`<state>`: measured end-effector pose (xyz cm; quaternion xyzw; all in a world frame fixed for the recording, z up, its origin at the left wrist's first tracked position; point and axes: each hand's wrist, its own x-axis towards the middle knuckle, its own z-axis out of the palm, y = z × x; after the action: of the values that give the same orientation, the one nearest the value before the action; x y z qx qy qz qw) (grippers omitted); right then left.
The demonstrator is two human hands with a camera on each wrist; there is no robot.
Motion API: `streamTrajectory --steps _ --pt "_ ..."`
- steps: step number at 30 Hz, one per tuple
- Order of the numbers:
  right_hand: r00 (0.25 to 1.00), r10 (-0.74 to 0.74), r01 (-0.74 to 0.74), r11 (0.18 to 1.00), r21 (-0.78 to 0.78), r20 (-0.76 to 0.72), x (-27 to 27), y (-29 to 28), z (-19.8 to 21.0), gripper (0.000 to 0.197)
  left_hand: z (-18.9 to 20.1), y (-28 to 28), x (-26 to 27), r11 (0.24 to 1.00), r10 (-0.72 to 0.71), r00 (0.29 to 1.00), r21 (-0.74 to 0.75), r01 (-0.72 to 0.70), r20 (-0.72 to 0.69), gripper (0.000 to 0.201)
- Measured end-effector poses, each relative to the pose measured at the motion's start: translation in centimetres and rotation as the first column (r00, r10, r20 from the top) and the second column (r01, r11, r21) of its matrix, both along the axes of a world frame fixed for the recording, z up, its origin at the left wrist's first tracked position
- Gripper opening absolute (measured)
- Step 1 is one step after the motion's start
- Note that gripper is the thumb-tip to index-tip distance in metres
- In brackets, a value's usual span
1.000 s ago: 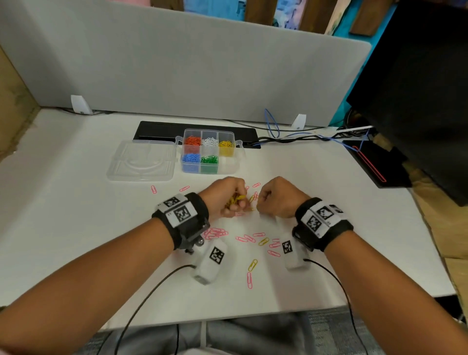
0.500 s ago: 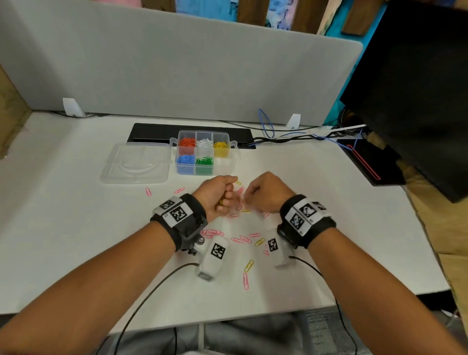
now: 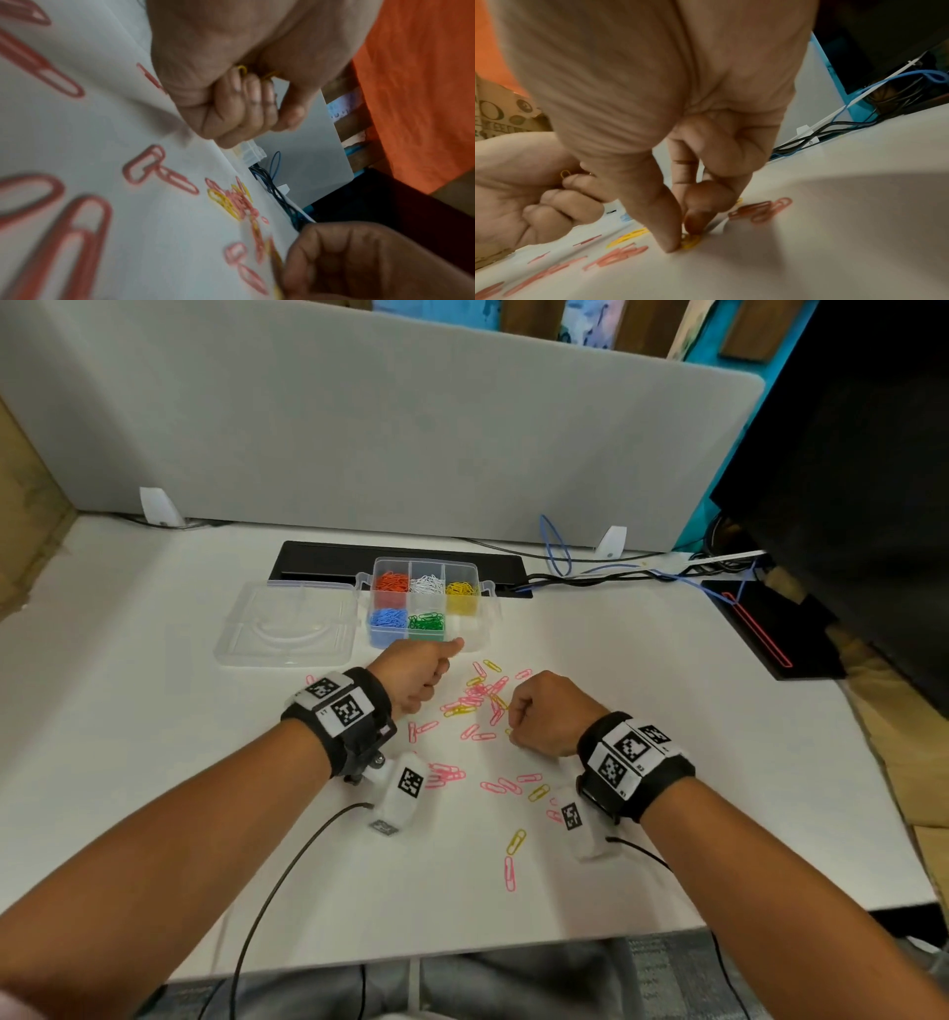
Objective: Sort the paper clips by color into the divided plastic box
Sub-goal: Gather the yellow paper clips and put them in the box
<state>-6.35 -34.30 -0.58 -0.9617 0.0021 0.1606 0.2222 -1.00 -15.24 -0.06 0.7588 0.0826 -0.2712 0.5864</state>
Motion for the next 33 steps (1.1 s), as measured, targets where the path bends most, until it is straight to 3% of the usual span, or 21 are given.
streamTrajectory --steps 1,3,6,8,12,16,19,21,23,25,28,30,33 --pt "1.0 -0.012 0.012 1.0 0.003 0.0 0.0 -0.1 0.0 0.005 0.0 -0.1 0.1 0.978 -0.102 0.992 0.189 0.086 0.079 0.038" --pt "1.0 -0.027 0.027 1.0 -0.004 -0.013 0.0 -0.3 0.0 0.006 0.0 -0.4 0.4 0.836 -0.343 0.926 0.501 0.224 0.158 0.038" --pt "0.998 -0.045 0.044 0.998 -0.039 -0.034 0.0 -0.4 0.2 0.017 0.1 -0.7 0.4 0.64 -0.524 0.841 0.715 0.281 0.138 0.038" --pt "0.998 -0.042 0.04 0.998 -0.056 -0.041 -0.1 -0.4 0.1 0.013 0.3 -1.1 0.2 0.566 -0.57 0.81 0.781 0.265 0.137 0.037" --pt "0.997 -0.007 0.004 0.999 -0.05 -0.071 -0.3 -0.1 0.3 0.006 0.1 -1.5 0.1 0.498 -0.63 0.765 0.826 0.264 0.135 0.03" --pt "0.997 0.012 -0.016 0.998 -0.058 -0.076 -0.5 -0.3 0.5 0.007 -0.2 -1.2 -0.1 0.457 -0.697 0.705 0.839 0.295 0.132 0.023" --pt "0.995 -0.094 0.097 0.992 0.077 -0.038 -0.2 -1.5 0.6 0.011 -0.3 -0.4 -0.2 0.476 -0.706 0.693 0.822 0.312 0.145 0.022" --pt "0.974 -0.227 0.223 0.956 0.192 0.0 0.3 -2.5 0.9 0.016 -0.2 0.6 0.0 0.556 -0.692 0.693 0.759 0.338 0.199 0.022" --pt "0.947 -0.311 0.29 0.933 0.211 0.075 0.9 -3.5 1.2 0.018 0.3 1.6 0.1 0.678 -0.635 0.725 0.642 0.358 0.266 0.015" --pt "0.93 -0.361 0.336 0.912 0.235 0.072 1.3 -4.0 1.3 0.017 0.7 2.2 0.1 0.79 -0.542 0.795 0.488 0.371 0.272 0.012" --pt "0.931 -0.362 0.343 0.911 0.229 0.044 2.0 -3.8 0.9 0.015 1.3 2.5 -0.3 0.941 -0.33 0.934 0.127 0.314 0.136 0.015" --pt "0.942 -0.333 0.32 0.928 0.191 0.039 2.3 -3.1 0.4 0.012 1.6 2.6 -0.7 0.964 -0.209 0.977 -0.16 0.213 0.042 0.015" --pt "0.943 -0.332 0.328 0.937 0.116 0.008 2.7 -1.6 -0.3 0.01 1.7 2.4 -1.1 0.855 -0.17 0.983 -0.506 0.114 -0.066 0.021"
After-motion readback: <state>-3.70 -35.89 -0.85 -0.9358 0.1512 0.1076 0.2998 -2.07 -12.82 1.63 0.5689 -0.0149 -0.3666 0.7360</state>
